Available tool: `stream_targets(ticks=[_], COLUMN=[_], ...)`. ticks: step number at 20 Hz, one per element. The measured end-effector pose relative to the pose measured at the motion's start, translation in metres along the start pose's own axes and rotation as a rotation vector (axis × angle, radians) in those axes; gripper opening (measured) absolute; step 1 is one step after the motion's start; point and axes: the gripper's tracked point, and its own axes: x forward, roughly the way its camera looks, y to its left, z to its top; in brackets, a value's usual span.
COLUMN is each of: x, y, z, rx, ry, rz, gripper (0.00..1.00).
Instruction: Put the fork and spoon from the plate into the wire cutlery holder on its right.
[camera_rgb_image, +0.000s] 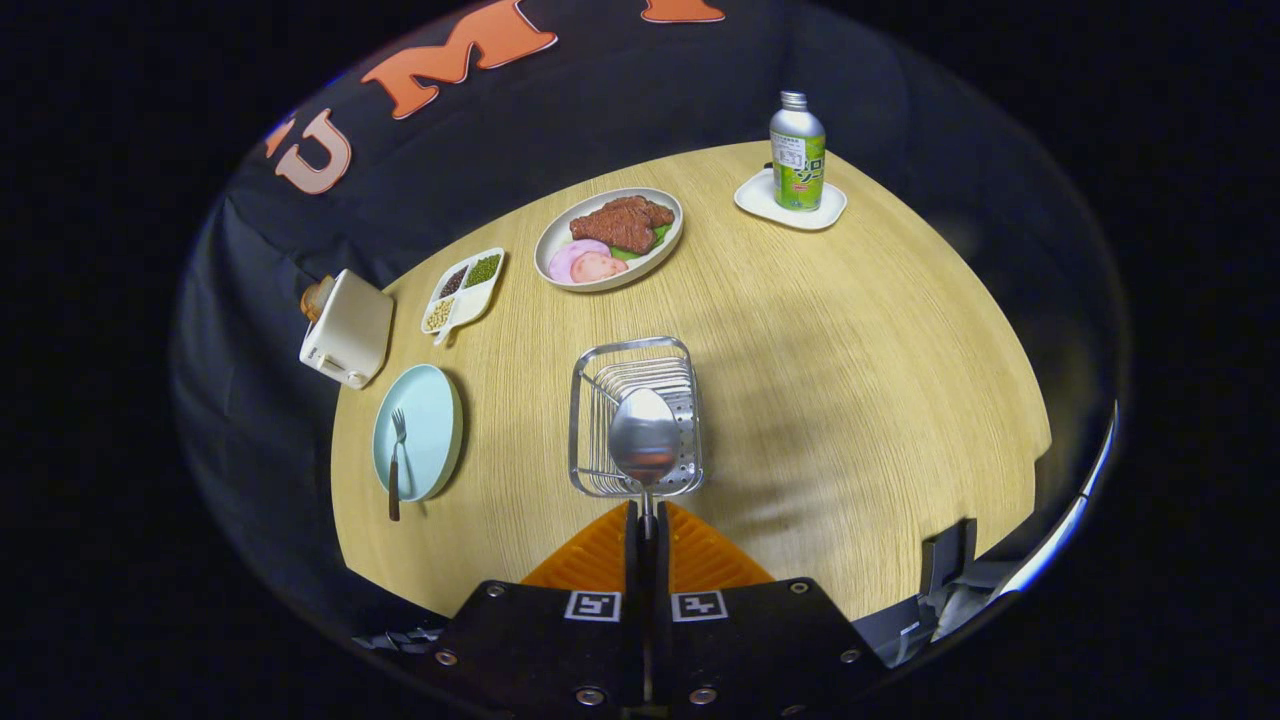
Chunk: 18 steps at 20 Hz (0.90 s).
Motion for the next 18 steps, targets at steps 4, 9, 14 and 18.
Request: stream_targets(ticks=[4,9,14,18], x=[0.004,-0.015,-0.065,-0.105], y=[0.004,0.015,0.056,0.096], z=[0.018,0.058,0.121,0.15], rx=[-0.023,-0.009,-0.044,-0.118], ry=[-0.038,-0.183,-0.523,-0.752], rz=[-0.027,-0.038,0.006,-0.002], gripper=[0.06,0.1,0.3,0.59])
